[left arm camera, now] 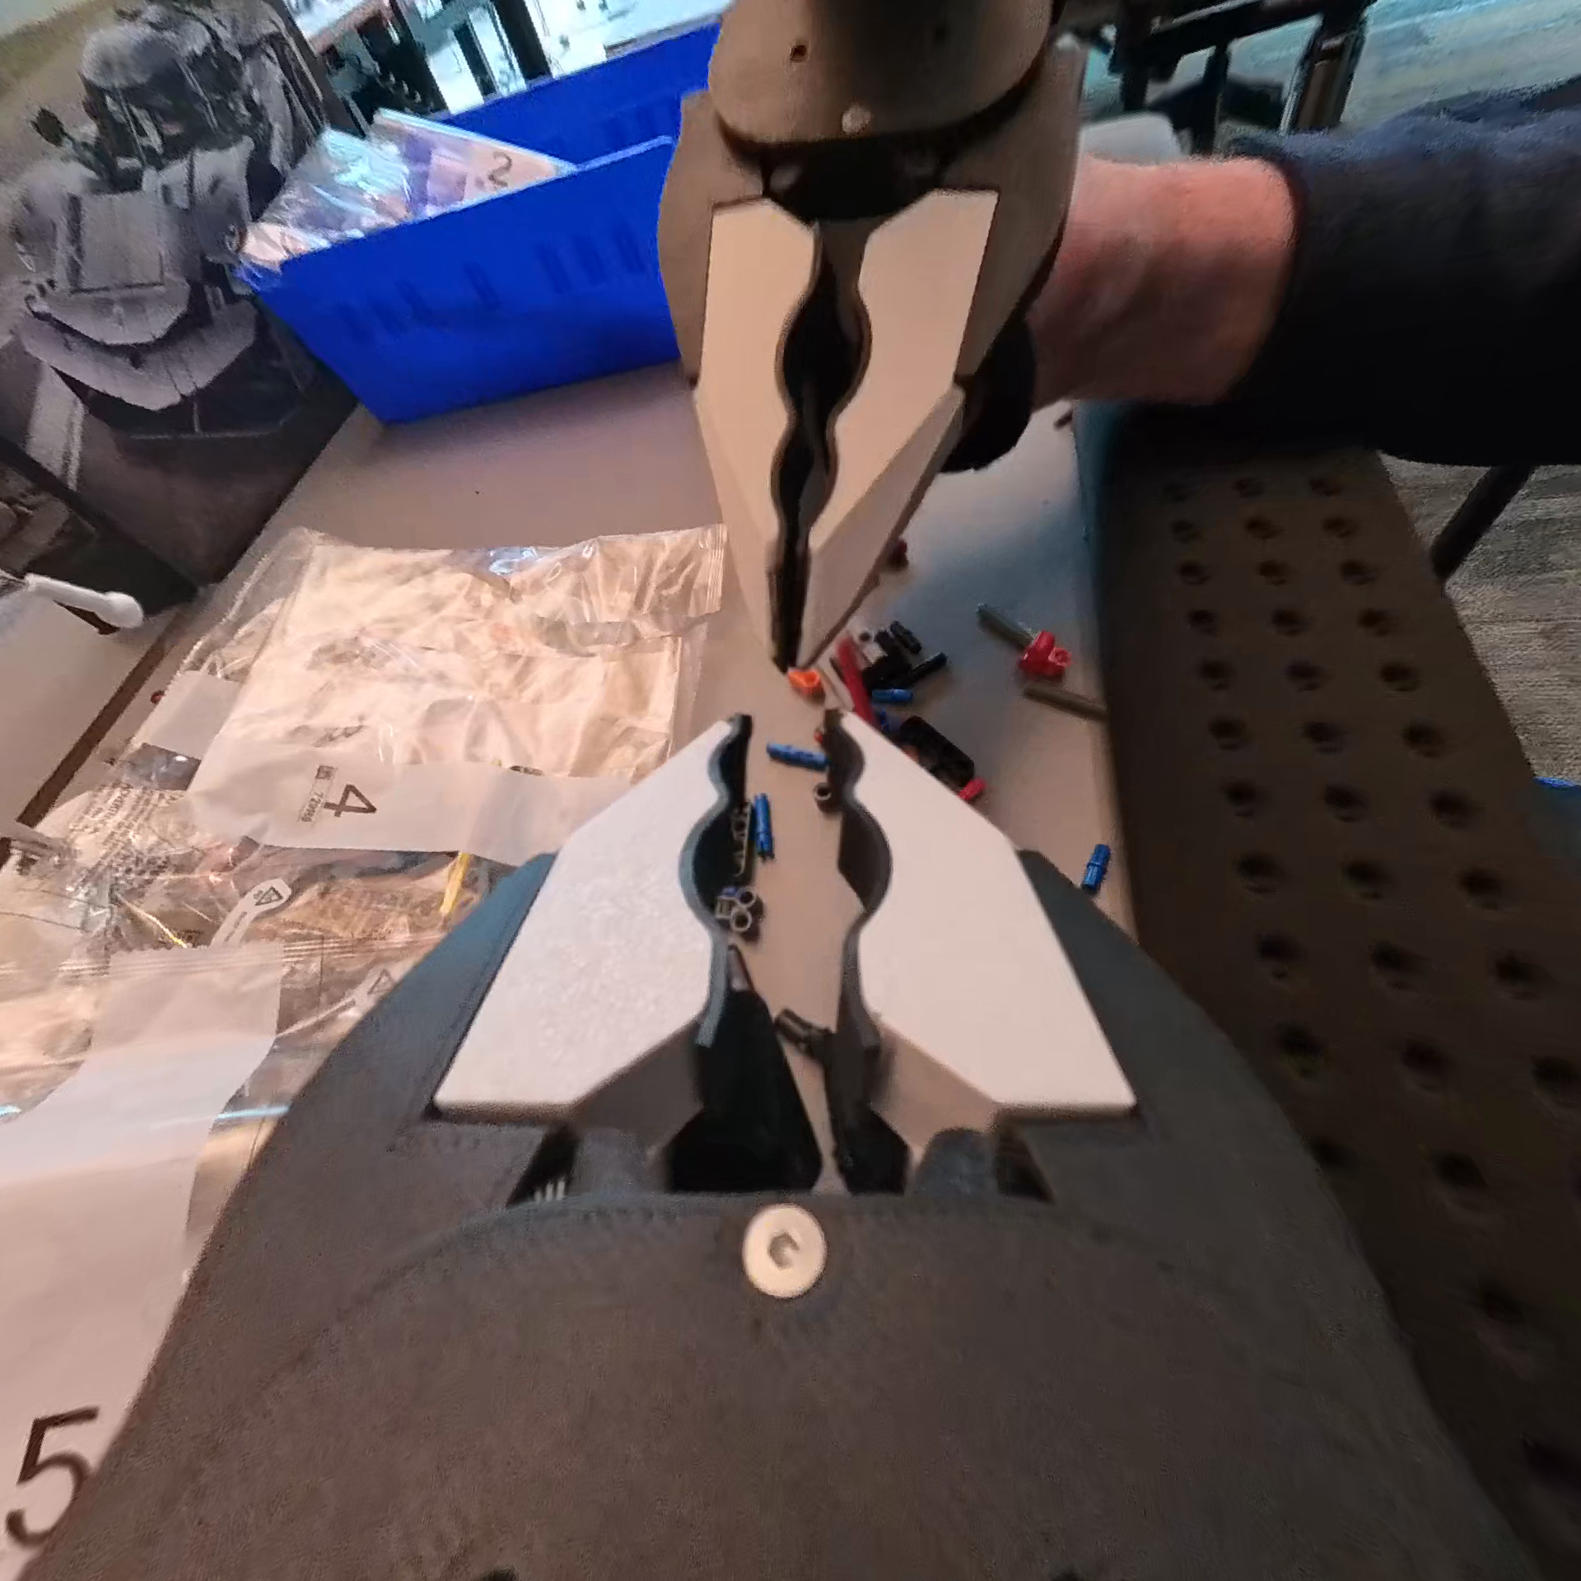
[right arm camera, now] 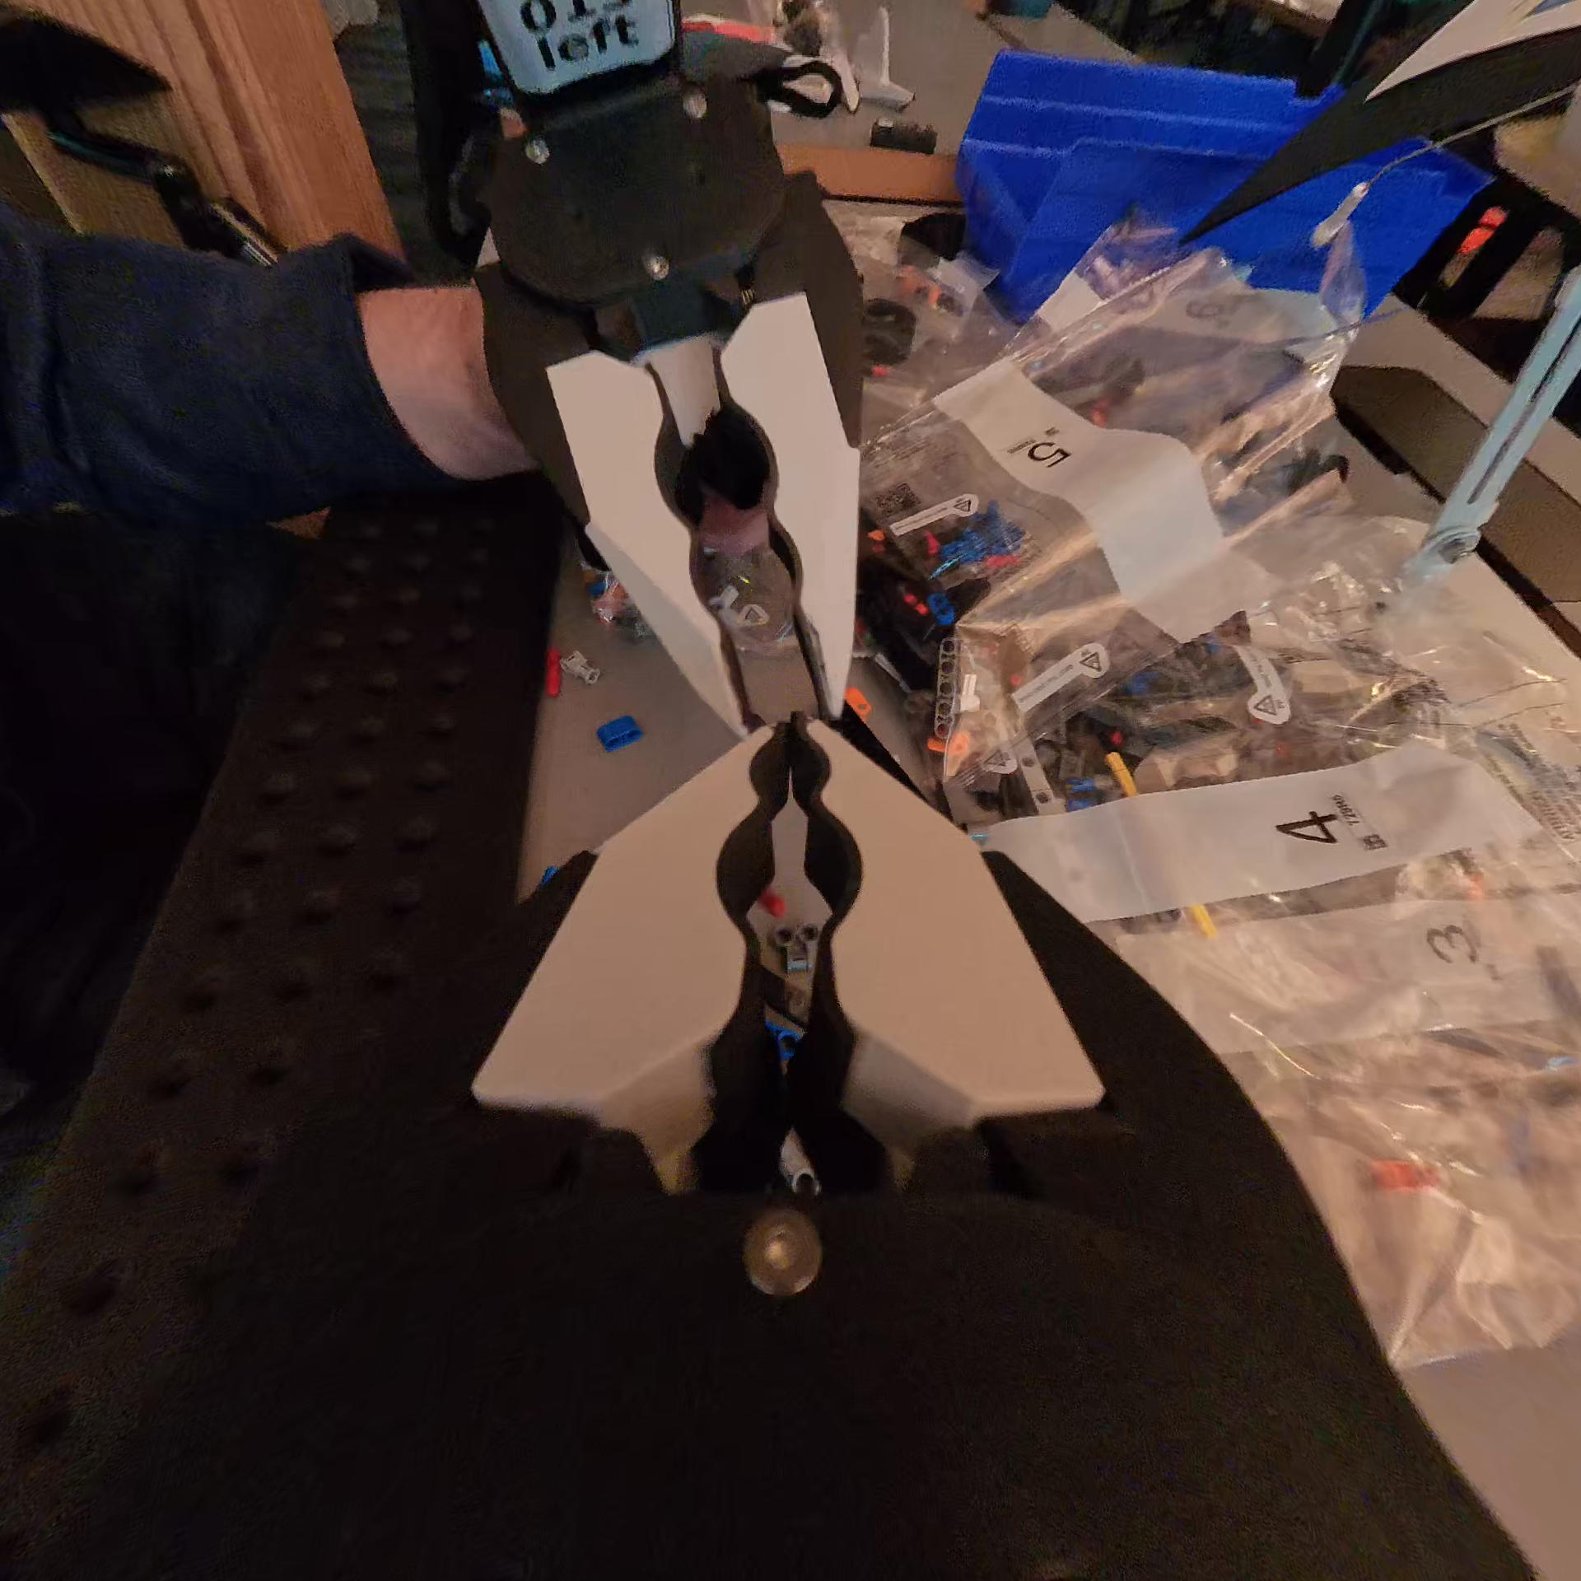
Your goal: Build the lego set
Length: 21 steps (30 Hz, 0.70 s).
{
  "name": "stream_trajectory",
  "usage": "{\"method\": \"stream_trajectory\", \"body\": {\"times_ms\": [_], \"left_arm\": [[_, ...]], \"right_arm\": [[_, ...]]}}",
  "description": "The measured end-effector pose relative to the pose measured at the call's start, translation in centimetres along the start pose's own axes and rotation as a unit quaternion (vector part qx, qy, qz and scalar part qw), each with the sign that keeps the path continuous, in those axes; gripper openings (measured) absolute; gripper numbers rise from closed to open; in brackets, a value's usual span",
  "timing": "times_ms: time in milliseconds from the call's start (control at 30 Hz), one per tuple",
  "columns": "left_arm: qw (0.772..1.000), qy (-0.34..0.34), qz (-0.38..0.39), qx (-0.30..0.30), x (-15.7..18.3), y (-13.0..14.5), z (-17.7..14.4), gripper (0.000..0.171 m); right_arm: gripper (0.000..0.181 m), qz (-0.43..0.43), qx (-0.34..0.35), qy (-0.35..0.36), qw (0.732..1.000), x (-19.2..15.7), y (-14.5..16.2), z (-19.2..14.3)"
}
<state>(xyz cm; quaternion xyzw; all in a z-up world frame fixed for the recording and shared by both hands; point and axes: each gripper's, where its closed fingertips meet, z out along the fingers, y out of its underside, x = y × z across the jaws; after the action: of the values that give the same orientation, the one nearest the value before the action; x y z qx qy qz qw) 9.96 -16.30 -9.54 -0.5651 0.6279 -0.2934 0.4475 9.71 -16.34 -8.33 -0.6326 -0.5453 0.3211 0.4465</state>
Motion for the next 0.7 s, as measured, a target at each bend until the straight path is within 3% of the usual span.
{"method": "stream_trajectory", "body": {"times_ms": [300,467,700], "left_arm": [[0.999,-0.006,-0.001,-0.047,-0.4,1.7,0.5,0.014],[0.995,-0.016,-0.026,-0.097,-1.3,3.9,0.0,0.016],[0.976,-0.004,-0.014,-0.217,-0.6,8.3,1.3,0.026]], "right_arm": [[0.0,0.015,-0.007,-0.008,1.0,0.0,0.5,0.1],[0.007,0.041,-0.094,0.0,0.995,0.6,3.8,1.2],[0.016,0.073,-0.2,0.018,0.977,1.3,8.0,2.7]]}}
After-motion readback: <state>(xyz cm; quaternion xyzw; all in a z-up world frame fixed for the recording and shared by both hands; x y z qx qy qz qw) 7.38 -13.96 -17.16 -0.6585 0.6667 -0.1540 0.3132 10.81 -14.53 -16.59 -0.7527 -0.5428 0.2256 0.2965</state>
